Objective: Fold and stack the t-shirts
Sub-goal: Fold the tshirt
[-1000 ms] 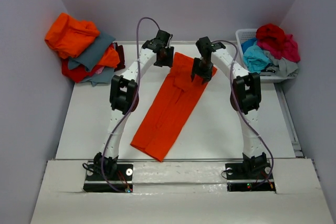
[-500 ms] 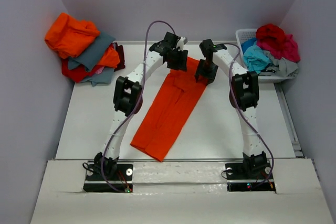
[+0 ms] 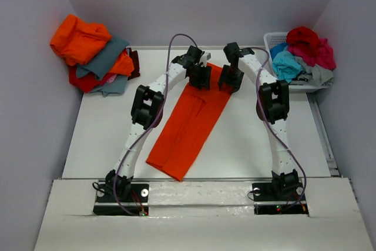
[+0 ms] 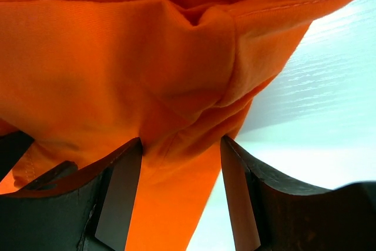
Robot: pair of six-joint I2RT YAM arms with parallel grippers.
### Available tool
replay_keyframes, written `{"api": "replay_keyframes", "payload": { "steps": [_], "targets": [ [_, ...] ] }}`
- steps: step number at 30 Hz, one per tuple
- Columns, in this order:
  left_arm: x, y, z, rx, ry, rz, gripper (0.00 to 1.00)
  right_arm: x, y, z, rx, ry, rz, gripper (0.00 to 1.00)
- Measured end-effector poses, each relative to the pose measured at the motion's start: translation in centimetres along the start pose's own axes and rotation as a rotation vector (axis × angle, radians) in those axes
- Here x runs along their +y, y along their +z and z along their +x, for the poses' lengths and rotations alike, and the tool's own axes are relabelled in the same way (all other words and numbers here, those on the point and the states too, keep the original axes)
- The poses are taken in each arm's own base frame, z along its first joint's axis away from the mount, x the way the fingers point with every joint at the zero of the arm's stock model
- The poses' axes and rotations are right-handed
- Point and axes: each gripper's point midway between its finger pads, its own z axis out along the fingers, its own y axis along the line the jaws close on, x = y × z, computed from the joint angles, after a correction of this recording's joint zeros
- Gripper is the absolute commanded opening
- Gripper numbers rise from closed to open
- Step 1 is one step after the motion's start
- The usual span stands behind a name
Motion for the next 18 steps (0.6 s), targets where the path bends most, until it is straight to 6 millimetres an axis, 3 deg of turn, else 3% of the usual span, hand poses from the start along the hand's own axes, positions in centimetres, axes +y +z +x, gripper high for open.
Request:
{"api": "replay_keyframes", "payload": {
  "steps": [8, 12, 18],
  "targets": [
    [2.1, -0.7, -0.4, -0.027, -0.074, -0.058, 0.62, 0.5, -0.5, -1.3, -0.011, -0.010, -0.033, 0.63],
    [4.5, -1.4, -1.2, -0.050, -0.144, -0.087, 0.62, 1.4, 0.8, -2.0, 0.001, -0.034, -0.066, 0.64],
    [7.3, -2.3, -1.9, -0.083, -0.198, -0.165, 0.62, 1.4, 0.7, -2.1, 0.029, -0.051, -0.102, 0.65]
  ]
}}
